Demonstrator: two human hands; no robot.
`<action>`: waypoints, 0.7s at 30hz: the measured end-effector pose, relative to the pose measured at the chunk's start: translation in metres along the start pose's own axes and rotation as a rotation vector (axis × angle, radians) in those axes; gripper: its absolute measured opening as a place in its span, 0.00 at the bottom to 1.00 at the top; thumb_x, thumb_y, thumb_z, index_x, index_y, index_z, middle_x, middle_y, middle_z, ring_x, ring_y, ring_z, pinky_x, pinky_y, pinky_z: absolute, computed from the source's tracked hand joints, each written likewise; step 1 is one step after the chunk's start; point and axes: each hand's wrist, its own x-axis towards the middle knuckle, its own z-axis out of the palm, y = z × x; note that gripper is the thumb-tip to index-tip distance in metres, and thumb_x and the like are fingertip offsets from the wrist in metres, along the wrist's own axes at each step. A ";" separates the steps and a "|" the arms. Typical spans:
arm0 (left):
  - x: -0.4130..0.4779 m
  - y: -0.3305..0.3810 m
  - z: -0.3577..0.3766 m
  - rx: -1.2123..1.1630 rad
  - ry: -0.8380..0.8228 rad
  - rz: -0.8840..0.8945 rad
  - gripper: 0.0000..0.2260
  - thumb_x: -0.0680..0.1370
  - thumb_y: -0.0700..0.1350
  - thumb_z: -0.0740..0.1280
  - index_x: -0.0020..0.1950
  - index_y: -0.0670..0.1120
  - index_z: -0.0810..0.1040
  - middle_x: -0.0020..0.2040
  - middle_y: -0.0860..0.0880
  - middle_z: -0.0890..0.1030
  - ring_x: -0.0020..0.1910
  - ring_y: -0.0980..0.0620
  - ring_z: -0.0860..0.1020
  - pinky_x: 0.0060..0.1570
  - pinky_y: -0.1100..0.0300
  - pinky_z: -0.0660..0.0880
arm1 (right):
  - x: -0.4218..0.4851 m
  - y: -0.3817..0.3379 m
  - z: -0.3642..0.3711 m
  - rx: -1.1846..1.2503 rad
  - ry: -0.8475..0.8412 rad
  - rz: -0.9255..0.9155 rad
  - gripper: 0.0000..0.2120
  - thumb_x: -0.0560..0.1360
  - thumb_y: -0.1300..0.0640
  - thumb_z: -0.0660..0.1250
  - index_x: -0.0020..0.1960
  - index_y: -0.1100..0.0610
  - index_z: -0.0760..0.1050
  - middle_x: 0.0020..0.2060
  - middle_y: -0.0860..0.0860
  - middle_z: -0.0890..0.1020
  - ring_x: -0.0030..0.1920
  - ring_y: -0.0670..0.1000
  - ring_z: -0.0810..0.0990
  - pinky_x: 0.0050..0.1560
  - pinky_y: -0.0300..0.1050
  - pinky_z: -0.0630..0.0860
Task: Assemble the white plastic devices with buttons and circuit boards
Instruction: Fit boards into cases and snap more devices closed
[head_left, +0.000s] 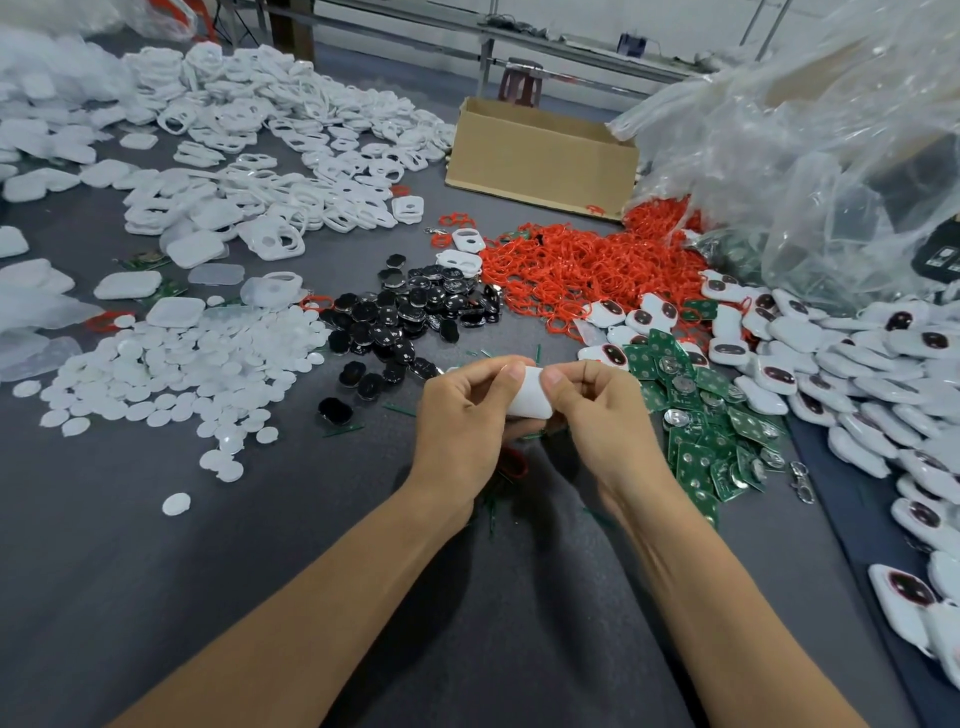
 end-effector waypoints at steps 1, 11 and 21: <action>0.000 -0.001 0.000 -0.007 -0.025 -0.008 0.07 0.80 0.37 0.64 0.53 0.39 0.82 0.46 0.45 0.83 0.42 0.55 0.82 0.42 0.60 0.81 | 0.000 0.000 0.000 0.003 0.025 -0.009 0.06 0.77 0.60 0.66 0.41 0.58 0.78 0.37 0.60 0.79 0.38 0.56 0.75 0.45 0.57 0.75; 0.002 0.001 -0.001 -0.127 -0.018 -0.061 0.09 0.79 0.39 0.66 0.58 0.38 0.78 0.45 0.40 0.85 0.41 0.48 0.84 0.41 0.61 0.81 | -0.003 -0.004 -0.010 -0.315 0.057 -0.435 0.12 0.69 0.65 0.72 0.42 0.50 0.74 0.35 0.41 0.79 0.34 0.40 0.76 0.38 0.33 0.72; 0.006 0.004 -0.005 -0.024 -0.091 0.032 0.14 0.77 0.31 0.64 0.58 0.46 0.78 0.48 0.50 0.85 0.50 0.51 0.81 0.56 0.58 0.76 | -0.003 -0.003 -0.008 -0.027 -0.110 -0.091 0.13 0.71 0.69 0.70 0.51 0.55 0.77 0.38 0.49 0.82 0.34 0.44 0.78 0.38 0.36 0.73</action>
